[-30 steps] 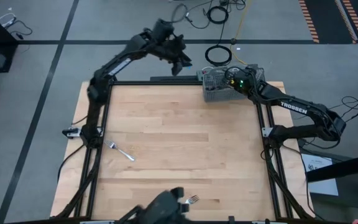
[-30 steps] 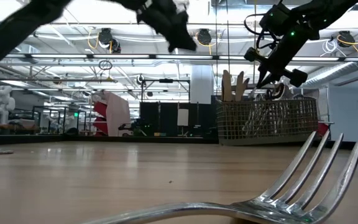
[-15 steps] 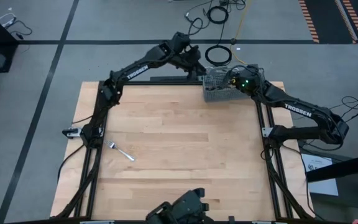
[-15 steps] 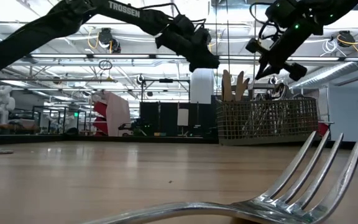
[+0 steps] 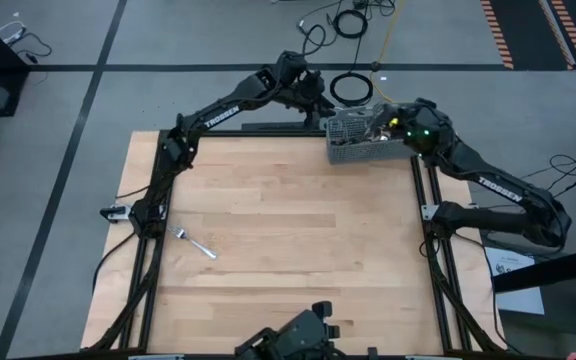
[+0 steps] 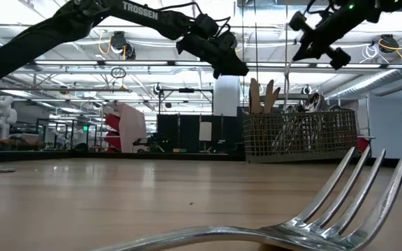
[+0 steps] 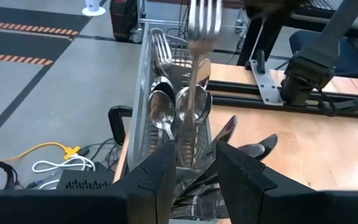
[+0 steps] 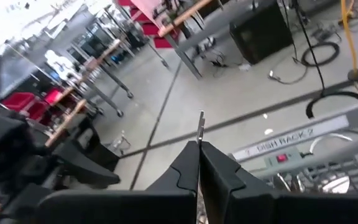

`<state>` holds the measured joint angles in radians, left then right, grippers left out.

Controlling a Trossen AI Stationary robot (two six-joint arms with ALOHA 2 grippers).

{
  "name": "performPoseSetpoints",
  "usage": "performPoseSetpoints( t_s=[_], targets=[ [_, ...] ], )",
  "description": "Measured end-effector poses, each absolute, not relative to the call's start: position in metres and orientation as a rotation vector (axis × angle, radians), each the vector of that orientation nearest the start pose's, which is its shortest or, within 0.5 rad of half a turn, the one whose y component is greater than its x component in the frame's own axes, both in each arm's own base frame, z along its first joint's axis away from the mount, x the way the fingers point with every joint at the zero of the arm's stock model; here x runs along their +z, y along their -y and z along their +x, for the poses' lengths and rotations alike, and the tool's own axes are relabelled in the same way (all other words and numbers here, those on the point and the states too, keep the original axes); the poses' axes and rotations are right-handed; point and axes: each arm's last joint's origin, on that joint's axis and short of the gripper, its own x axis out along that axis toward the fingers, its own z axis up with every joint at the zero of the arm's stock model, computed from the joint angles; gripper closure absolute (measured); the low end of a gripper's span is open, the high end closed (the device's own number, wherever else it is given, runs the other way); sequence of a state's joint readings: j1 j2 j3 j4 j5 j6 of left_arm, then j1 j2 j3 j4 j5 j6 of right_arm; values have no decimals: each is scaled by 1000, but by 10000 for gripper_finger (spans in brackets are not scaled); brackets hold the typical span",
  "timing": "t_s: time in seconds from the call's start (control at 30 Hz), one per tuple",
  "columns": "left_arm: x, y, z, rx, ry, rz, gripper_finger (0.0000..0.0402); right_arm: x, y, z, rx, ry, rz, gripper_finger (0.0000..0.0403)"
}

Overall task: Sort silverware
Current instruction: Adjust the silver fork into the silverware basket

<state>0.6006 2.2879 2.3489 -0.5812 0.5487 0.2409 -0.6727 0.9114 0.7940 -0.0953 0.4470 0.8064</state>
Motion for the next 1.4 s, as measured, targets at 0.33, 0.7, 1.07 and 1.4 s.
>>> performPoseSetpoints(
  t_s=[0.33, 0.7, 1.07, 1.4],
  targets=[
    [331, -278, 433, 5, -442, -73, 281, 342, 118, 124, -1193, 317, 637, 403],
    [331, -278, 433, 10, -442, -98, 281, 347, 101, 100, -1289, 320, 585, 403],
    [331, -277, 434, 10, -441, -98, 281, 341, 99, 97, -1323, 266, 592, 403],
    [331, -273, 436, 1, -441, -96, 281, 331, 106, 104, -1398, 178, 581, 403]
  ],
)
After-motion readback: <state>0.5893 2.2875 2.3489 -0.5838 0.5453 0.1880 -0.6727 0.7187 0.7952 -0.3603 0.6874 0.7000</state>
